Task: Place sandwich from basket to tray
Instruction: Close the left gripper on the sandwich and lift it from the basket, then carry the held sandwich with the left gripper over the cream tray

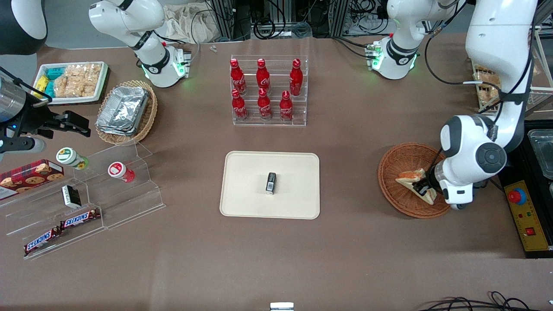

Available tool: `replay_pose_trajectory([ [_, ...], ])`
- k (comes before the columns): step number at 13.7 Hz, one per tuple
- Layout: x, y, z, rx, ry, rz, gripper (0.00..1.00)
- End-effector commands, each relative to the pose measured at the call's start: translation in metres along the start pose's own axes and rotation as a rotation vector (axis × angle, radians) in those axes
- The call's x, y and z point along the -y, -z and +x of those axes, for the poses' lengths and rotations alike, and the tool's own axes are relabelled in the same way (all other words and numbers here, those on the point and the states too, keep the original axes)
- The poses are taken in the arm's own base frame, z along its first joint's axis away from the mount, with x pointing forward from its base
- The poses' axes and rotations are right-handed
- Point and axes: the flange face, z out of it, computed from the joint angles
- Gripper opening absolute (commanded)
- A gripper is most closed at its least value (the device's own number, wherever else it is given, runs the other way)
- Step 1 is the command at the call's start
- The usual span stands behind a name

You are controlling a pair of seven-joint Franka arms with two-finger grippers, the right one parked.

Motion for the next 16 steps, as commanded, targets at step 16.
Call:
replay_pose_trajectory([
  [16, -0.112, 0.205, -0.19, 0.036, -0.731, 0.114, 0.0],
])
